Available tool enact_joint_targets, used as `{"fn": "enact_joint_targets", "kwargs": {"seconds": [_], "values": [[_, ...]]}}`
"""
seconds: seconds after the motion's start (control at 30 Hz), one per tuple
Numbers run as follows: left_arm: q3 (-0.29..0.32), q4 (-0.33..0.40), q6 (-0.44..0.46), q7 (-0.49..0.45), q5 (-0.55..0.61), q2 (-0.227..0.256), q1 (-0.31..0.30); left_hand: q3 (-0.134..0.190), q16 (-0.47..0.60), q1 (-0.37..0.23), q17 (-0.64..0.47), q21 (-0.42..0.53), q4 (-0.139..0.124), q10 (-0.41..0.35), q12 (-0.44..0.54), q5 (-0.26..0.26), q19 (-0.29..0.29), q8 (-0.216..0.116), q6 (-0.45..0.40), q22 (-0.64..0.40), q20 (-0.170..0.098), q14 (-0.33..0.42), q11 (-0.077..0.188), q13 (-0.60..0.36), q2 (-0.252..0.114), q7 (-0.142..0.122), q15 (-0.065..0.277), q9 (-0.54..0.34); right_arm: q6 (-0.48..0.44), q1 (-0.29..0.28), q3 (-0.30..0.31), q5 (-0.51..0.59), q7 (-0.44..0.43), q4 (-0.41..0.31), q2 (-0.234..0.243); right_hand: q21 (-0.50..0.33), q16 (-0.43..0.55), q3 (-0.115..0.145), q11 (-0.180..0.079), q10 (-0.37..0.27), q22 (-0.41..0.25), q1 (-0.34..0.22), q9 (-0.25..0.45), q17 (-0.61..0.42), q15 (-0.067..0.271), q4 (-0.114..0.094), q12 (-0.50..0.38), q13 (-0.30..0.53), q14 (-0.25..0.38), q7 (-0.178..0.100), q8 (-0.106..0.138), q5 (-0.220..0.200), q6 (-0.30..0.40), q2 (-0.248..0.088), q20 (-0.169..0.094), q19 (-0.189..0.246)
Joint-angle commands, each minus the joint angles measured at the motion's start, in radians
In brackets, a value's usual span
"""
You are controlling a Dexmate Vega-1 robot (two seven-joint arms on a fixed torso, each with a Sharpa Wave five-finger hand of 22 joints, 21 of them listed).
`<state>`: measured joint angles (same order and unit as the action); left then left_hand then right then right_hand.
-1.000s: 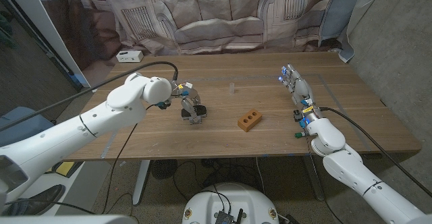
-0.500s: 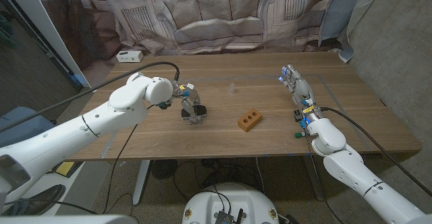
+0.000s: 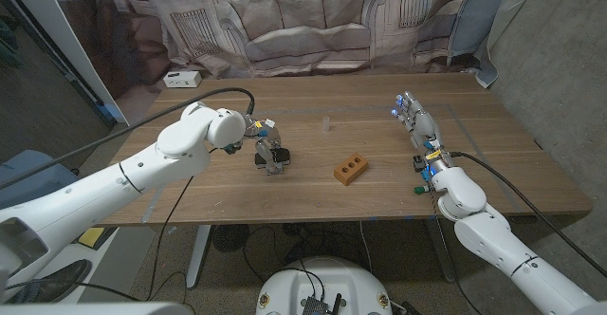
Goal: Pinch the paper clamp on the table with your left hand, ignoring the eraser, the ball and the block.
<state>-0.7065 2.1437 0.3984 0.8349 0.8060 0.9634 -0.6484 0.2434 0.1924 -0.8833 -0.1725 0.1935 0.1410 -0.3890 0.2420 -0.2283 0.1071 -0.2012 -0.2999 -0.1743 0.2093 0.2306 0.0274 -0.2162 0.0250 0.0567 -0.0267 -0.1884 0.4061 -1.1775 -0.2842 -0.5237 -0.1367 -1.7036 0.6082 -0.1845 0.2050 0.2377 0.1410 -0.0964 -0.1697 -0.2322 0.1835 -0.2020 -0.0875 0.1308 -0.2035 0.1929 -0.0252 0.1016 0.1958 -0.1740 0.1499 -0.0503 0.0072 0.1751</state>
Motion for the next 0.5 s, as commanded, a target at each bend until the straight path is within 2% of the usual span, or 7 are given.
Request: {"fn": "enact_joint_targets", "kwargs": {"seconds": [0.03, 0.5], "values": [[0.010, 0.004, 0.008, 0.007, 0.022, -0.008, -0.017, 0.003, -0.003, -0.014, -0.003, 0.003, 0.004, 0.001, -0.004, 0.003, 0.004, 0.002, 0.000, -0.005, 0.003, -0.001, 0.009, -0.002, -0.007, -0.004, -0.003, -0.005, -0.001, -0.004, 0.000, -0.005, 0.004, 0.002, 0.001, -0.007, 0.001, -0.002, 0.005, -0.004, -0.002, -0.009, 0.003, -0.005, -0.003, 0.004, 0.000, 0.002, 0.006, 0.003, -0.001, -0.001, 0.010, 0.004, 0.003, -0.001], [0.020, 0.002, 0.014, -0.016, 0.016, -0.012, -0.036, 0.006, -0.001, -0.025, -0.003, 0.004, 0.004, -0.007, -0.001, 0.010, 0.006, -0.002, -0.012, -0.005, 0.003, 0.007, 0.013, -0.003, -0.019, -0.006, 0.004, -0.006, -0.012, -0.006, 0.000, -0.007, 0.002, -0.005, 0.005, -0.007, 0.001, -0.003, 0.006, -0.004, -0.002, -0.009, 0.004, -0.005, -0.003, 0.004, 0.000, 0.002, 0.006, 0.003, -0.001, -0.001, 0.010, 0.004, 0.002, -0.001]]}}
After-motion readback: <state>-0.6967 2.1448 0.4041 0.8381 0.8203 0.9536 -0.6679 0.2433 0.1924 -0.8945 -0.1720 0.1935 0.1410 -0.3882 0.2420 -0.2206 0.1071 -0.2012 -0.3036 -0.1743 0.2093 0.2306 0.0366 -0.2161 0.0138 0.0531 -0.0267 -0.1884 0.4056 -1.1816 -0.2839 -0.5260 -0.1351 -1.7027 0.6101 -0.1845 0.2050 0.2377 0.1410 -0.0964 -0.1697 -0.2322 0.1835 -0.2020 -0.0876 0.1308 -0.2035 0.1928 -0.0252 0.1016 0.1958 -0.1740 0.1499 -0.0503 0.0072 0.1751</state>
